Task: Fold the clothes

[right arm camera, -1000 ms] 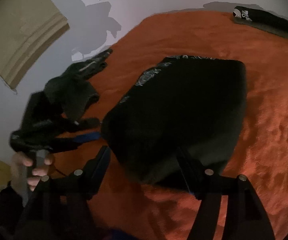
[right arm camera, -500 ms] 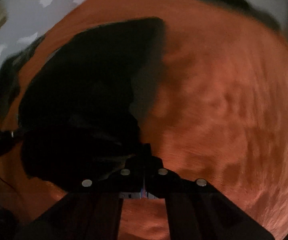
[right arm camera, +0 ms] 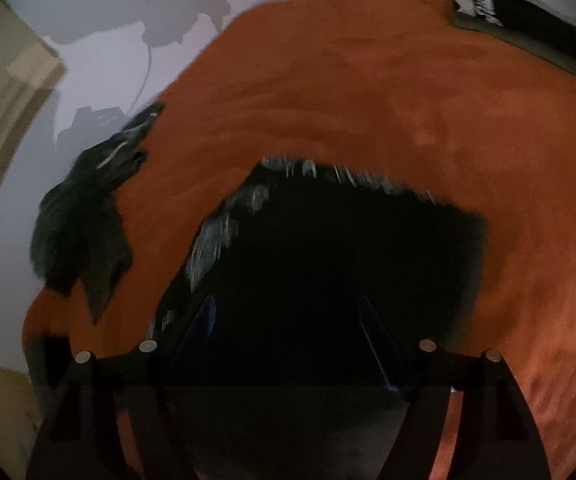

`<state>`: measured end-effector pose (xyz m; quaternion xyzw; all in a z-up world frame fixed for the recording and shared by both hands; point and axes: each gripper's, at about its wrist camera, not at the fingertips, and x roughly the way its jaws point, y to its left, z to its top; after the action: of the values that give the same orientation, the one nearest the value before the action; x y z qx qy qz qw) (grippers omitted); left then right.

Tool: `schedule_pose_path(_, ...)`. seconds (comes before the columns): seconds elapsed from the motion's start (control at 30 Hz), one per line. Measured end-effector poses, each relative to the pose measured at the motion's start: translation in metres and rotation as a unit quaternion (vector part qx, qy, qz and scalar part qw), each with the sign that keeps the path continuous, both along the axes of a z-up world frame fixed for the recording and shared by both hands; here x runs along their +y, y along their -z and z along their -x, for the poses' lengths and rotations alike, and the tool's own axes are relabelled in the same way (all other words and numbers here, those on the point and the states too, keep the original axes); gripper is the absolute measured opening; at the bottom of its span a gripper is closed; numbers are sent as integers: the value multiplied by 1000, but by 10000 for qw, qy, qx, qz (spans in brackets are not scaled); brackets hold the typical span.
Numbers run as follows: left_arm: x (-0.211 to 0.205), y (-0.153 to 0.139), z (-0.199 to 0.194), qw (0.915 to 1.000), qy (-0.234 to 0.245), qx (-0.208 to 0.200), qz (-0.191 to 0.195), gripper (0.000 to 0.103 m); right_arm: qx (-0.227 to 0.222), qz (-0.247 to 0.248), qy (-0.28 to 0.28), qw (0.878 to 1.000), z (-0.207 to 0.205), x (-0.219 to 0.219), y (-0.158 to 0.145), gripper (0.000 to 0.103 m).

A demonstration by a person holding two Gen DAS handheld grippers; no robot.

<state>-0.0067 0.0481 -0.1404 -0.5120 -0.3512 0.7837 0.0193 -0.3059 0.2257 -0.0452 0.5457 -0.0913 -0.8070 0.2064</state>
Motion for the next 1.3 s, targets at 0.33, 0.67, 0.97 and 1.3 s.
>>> schedule_pose_path(0.33, -13, 13, -26, 9999, 19, -54, 90, 40, 139, -125, 520, 9985, 88, -35, 19, 0)
schedule_pose_path(0.67, -30, -42, -47, 9989, 285, 358, 48, 40, -22, 1280, -91, 9917, -55, 48, 13, 50)
schedule_pose_path(0.97, 46, -32, -23, 9946, 1028, 68, 99, 40, 1035, -1150, -616, 9860, -223, 15, 64, 43)
schedule_pose_path(1.3, -2, -27, -31, 9990, 59, -71, -439, 40, 2647, -3028, -1802, 8976, -232, -32, 64, 43)
